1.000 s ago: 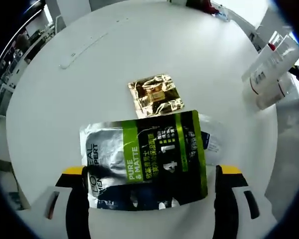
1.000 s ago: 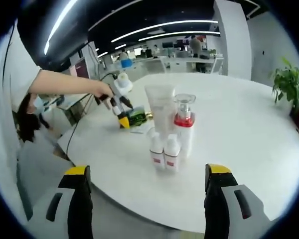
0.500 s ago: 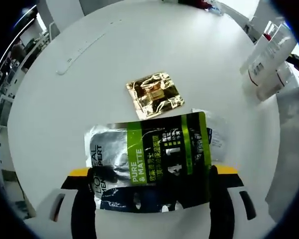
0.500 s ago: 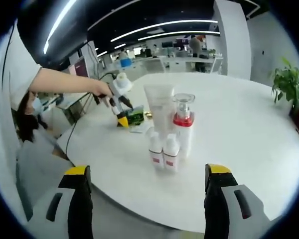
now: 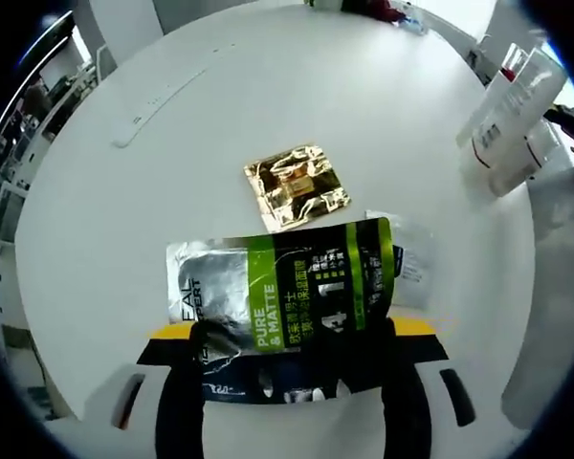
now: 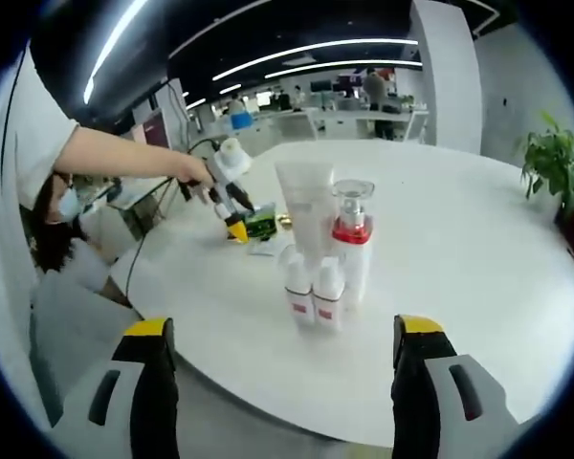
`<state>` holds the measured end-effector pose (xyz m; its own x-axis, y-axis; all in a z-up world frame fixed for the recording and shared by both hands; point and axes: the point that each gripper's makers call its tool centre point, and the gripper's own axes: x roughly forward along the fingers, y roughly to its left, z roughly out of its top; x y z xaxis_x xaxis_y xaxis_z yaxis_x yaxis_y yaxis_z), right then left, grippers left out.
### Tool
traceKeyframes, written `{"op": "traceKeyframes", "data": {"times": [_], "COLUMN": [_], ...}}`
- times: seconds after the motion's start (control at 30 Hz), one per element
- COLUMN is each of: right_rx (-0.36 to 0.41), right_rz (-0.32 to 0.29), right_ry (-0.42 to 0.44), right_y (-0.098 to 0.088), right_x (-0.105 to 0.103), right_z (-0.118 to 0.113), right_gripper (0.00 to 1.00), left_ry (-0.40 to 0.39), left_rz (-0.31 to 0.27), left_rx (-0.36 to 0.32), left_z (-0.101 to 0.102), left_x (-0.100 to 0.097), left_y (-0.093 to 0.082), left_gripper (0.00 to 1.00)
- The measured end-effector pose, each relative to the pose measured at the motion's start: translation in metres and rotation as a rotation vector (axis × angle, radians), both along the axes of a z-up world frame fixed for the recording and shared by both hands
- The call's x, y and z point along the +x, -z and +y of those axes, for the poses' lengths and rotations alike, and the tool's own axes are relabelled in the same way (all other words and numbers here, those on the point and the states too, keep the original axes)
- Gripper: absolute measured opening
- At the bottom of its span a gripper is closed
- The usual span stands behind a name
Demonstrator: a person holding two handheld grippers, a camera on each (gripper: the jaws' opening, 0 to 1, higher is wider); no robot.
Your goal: Arrange the skincare products in the storage area until every visible bottle or jar stands upright without overlapping.
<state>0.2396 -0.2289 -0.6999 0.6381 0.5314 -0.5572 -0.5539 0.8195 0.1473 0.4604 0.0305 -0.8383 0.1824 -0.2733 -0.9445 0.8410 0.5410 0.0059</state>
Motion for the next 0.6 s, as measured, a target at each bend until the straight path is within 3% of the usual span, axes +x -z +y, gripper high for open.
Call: {"op": "traceKeyframes", "data": {"times": [0.17,0.27,0.6], "right_rx": [0.000,-0.001,0.005], "right_rz": [-0.001,0.000,-0.004], "right_ry": [0.001,0.000,0.002], "right_y": [0.000,0.001,0.001], "right_x": [0.000,0.000,0.002], "right_z": [0.000,-0.001,-0.002], "right_gripper": [0.94,0.93,0.93], "left_ry": [0.004,-0.006,0.006], "left_rz": [-0.003,-0.014,-0.042], "left_rx": [0.000,-0.018,-0.037], "left_z": [0.000,0.002,0.001], "left_x": [0.001,0.004,-0.001], "left_y": [-0.001,-0.005,-0.011], "left_gripper": [0.64,0.48,0.31]}}
